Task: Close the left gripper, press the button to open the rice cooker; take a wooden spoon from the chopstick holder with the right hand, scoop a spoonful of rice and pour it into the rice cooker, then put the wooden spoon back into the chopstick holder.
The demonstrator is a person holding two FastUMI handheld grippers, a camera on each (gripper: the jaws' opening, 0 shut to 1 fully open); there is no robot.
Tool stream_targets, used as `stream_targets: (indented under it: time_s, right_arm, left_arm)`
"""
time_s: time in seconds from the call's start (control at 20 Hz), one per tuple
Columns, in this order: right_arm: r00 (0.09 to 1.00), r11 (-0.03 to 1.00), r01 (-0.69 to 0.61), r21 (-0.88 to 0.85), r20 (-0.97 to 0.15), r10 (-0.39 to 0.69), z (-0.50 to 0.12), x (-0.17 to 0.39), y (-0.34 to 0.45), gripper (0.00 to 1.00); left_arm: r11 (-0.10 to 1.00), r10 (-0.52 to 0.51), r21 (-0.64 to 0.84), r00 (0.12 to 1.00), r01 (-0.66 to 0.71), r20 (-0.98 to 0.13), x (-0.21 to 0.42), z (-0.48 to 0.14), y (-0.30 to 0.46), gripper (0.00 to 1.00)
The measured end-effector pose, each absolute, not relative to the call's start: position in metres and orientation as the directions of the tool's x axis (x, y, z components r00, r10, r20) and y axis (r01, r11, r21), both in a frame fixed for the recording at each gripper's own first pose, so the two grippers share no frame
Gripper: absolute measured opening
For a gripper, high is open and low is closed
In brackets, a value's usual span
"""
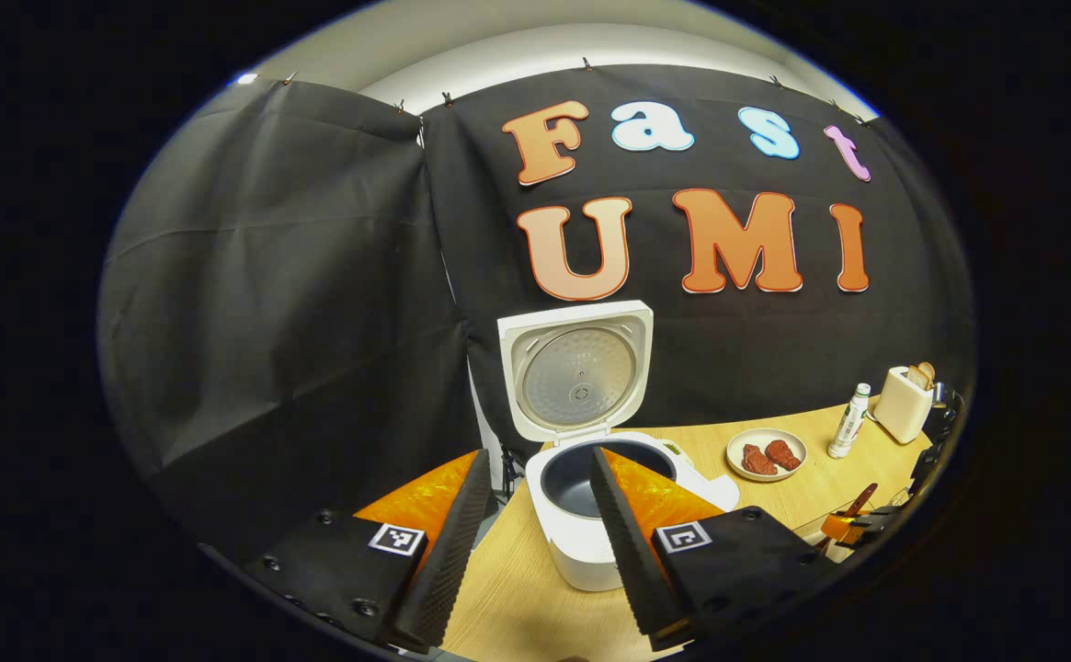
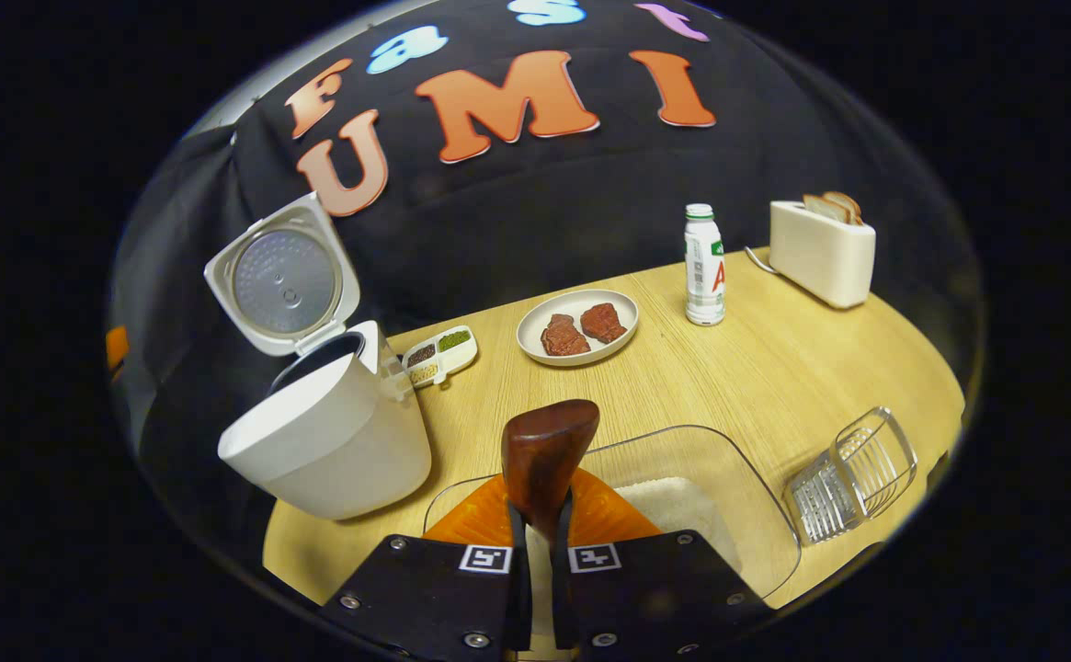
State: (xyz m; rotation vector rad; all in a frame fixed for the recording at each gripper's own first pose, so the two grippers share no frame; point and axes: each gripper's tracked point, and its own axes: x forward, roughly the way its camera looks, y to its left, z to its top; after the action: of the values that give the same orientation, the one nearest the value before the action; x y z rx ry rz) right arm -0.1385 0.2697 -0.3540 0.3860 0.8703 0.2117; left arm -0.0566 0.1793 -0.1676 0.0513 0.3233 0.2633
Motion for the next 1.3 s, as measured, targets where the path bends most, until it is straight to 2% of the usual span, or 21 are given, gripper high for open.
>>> stream_targets:
  time_s: [0.05,0.3,0.4,0.45,0.75,0.85,0.95,1.0,1.1,1.15,1.25,1.3]
  right_arm:
    - [0.626,0.905,-0.007,0.426,-0.703,0.336,-0.356,-0.137,0.269,0.08]
    - [0.597,0.864,0.080,0.497,-0.718,0.358,-0.358,-0.137,0.268,0.08]
    - [0.581,0.830,0.123,0.544,-0.717,0.384,-0.360,-0.138,0.268,0.08]
    - [0.574,0.813,0.142,0.565,-0.716,0.397,-0.360,-0.139,0.267,0.08]
    - [0.531,0.703,0.243,0.668,-0.698,0.480,-0.364,-0.140,0.265,0.08]
    - [0.522,0.655,0.294,0.696,-0.691,0.500,-0.368,-0.142,0.261,0.08]
    - [0.521,0.589,0.354,0.726,-0.676,0.520,-0.370,-0.142,0.253,0.08]
    - [0.526,0.557,0.378,0.739,-0.667,0.528,-0.370,-0.141,0.249,0.08]
    - [0.539,0.510,0.409,0.757,-0.651,0.535,-0.369,-0.139,0.240,0.08]
    - [0.545,0.494,0.418,0.762,-0.646,0.534,-0.369,-0.137,0.237,0.08]
    - [0.562,0.464,0.432,0.773,-0.633,0.532,-0.366,-0.130,0.228,0.08]
    - [0.573,0.444,0.440,0.781,-0.624,0.532,-0.363,-0.126,0.223,0.08]
  left_arm:
    - [0.966,0.259,0.092,0.915,-0.242,-0.308,-0.056,-0.168,0.177,0.77]
    - [0.972,0.232,0.096,0.923,-0.213,-0.305,-0.049,-0.168,0.169,0.77]
    - [0.974,0.228,0.093,0.924,-0.209,-0.308,-0.048,-0.169,0.167,0.73]
    - [0.974,0.227,0.091,0.923,-0.209,-0.310,-0.049,-0.170,0.167,0.77]
    - [0.973,0.229,0.088,0.919,-0.212,-0.321,-0.046,-0.173,0.165,0.77]
    - [0.974,0.226,0.090,0.920,-0.208,-0.320,-0.045,-0.173,0.163,0.73]
    - [0.975,0.223,0.091,0.921,-0.204,-0.320,-0.044,-0.171,0.160,0.73]
    - [0.975,0.221,0.091,0.921,-0.202,-0.320,-0.043,-0.171,0.158,0.77]
    - [0.976,0.218,0.093,0.922,-0.198,-0.320,-0.040,-0.172,0.154,0.73]
    - [0.976,0.215,0.092,0.922,-0.195,-0.322,-0.038,-0.172,0.152,0.77]
    - [0.978,0.209,0.091,0.924,-0.189,-0.321,-0.036,-0.170,0.148,0.73]
    - [0.978,0.207,0.092,0.925,-0.187,-0.320,-0.035,-0.169,0.146,0.77]
